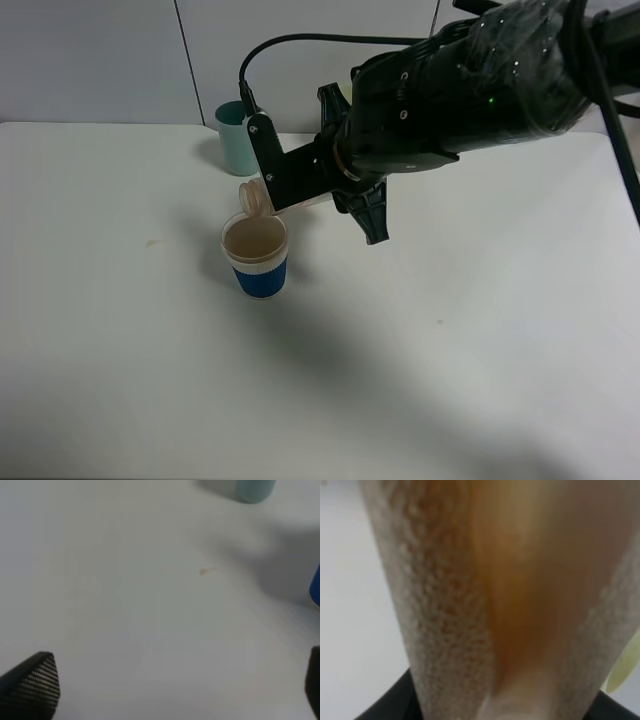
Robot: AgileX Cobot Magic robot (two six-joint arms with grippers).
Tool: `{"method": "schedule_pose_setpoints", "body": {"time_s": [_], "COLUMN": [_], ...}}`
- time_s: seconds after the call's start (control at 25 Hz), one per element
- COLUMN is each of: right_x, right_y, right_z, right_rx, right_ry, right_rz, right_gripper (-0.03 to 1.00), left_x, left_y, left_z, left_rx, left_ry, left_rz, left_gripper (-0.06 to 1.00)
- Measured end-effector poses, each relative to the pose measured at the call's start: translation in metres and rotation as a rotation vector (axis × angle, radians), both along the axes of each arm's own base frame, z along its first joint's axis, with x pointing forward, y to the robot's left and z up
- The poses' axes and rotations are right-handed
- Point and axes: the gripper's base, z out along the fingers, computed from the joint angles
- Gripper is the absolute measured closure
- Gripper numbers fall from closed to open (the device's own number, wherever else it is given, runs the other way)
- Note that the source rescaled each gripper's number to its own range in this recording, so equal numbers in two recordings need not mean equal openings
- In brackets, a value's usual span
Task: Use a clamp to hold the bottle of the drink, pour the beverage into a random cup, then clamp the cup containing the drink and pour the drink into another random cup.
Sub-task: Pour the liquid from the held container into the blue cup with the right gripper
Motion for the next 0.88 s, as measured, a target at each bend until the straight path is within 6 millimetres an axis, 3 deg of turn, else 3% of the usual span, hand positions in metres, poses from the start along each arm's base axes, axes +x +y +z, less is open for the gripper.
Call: {"method": "schedule_pose_setpoints", "body": {"time_s": [0.88], "right_x": [-0.0006], "right_y": [0.0037], "right_z": [0.0027], "right_rx": [-0.043], "right_ry": [-0.052], "right_rz": [0.062], "right_gripper": [0.94], "left_x": [0.0000], "left_y": [0.0000], "left_z": [0.0000], "left_rx": [0.000], "left_ry": [0.000], "left_rz": [0.000], "left_gripper": [-0.06]}}
